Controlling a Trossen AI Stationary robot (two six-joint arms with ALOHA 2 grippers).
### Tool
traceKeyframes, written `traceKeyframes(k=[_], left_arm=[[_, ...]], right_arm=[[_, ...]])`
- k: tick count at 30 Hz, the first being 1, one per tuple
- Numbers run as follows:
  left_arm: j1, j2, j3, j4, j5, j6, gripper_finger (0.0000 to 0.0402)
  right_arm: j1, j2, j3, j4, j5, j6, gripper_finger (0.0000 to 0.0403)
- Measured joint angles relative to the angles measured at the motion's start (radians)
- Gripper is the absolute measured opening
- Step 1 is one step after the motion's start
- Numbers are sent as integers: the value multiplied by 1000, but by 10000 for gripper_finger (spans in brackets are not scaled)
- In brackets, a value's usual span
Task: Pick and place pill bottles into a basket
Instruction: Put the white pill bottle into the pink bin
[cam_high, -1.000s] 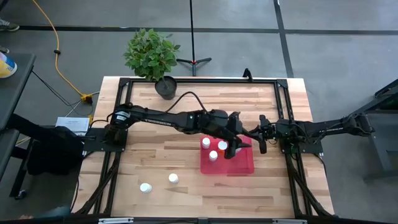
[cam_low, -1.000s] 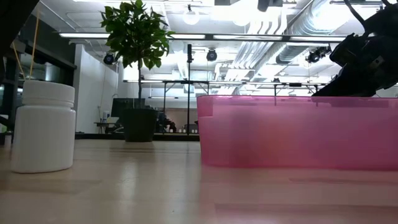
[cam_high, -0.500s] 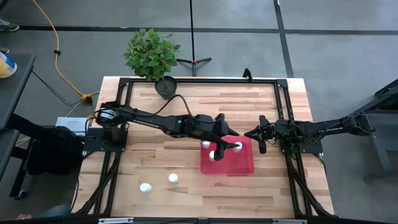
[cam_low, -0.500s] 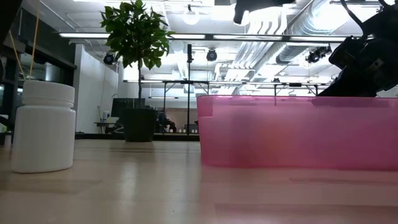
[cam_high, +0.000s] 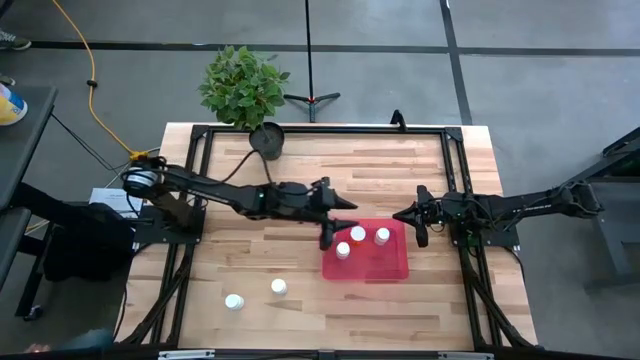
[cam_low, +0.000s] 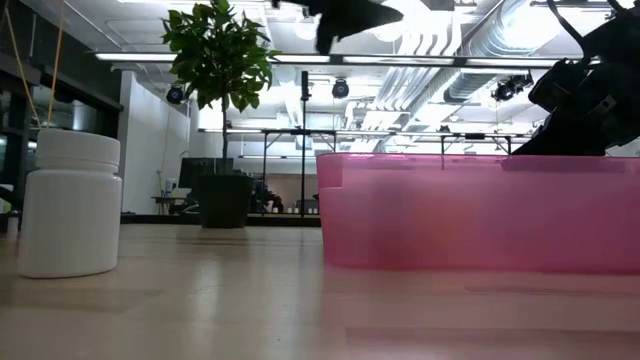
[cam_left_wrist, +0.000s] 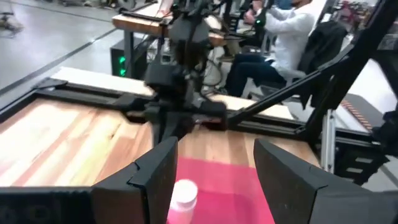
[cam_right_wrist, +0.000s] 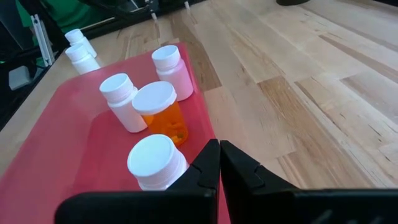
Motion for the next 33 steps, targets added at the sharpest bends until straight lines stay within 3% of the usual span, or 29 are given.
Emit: traceKeyframes(k=[9, 19, 24, 33], left_arm=[[0, -163, -204, -20, -49, -84, 243], [-3, -434, -456, -96, -83, -207, 243], [-3, -570, -493, -255, -97, -260, 243], [-2, -765, -495, -476, -183, -278, 243]], right_arm=[[0, 0, 0, 0, -1, 2, 3], [0, 11, 0, 0, 0, -3, 2], [0, 8, 0, 4, 5, -11, 4], [0, -92, 0, 109, -15, -189, 2]])
